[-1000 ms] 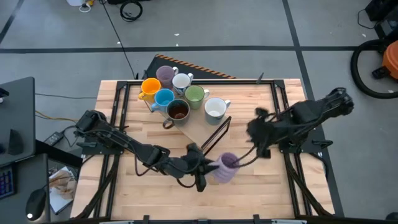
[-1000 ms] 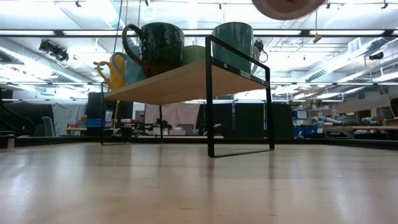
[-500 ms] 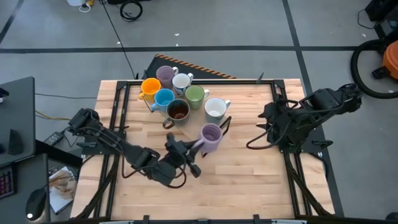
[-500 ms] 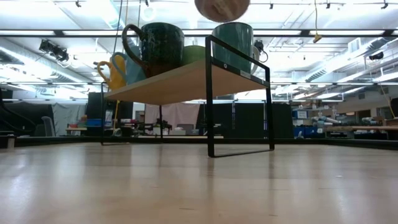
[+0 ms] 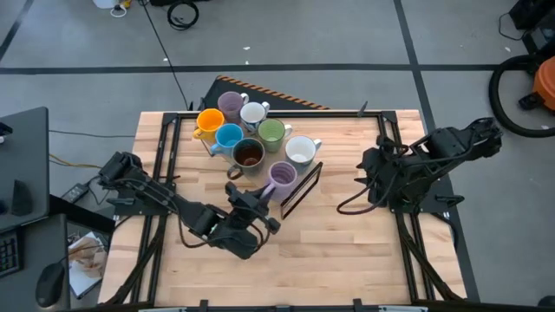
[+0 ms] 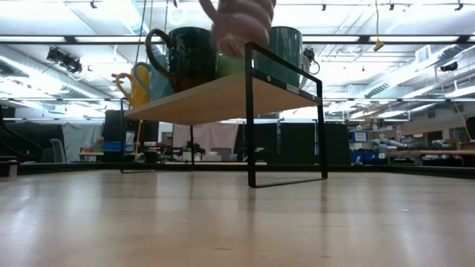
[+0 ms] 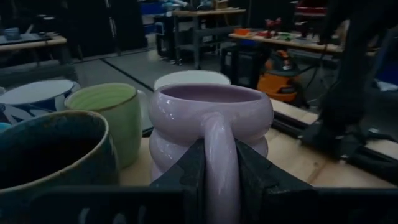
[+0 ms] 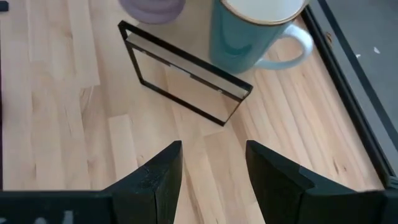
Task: Place coffee mugs
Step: Put the violet mug on the shelf
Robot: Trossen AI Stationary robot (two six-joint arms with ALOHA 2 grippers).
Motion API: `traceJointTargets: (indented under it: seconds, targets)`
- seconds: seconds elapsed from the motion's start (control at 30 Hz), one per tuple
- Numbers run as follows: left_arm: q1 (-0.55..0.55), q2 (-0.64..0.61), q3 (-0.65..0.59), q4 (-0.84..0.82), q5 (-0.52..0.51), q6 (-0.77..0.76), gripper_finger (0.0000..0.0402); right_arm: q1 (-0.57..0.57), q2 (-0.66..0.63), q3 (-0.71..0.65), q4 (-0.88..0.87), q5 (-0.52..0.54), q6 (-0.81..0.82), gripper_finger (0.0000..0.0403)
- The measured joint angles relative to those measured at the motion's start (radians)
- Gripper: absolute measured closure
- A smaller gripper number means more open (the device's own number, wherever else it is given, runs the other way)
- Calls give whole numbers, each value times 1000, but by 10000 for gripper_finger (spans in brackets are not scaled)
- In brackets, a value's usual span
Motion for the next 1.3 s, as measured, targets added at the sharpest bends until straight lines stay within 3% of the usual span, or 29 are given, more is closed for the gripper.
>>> traceJointTargets:
  seconds: [0.27,0.57,1.3]
  targets:
    - [35,22,0,-31,1,-12,345,0,39,0,1,-48,-9,220]
    - [67,22,0,-110,96,-106,345,23,45,0,8,-54,-11,220]
    - [50,23,-1,-162,124,-113,345,47,45,0,9,-57,-2,220]
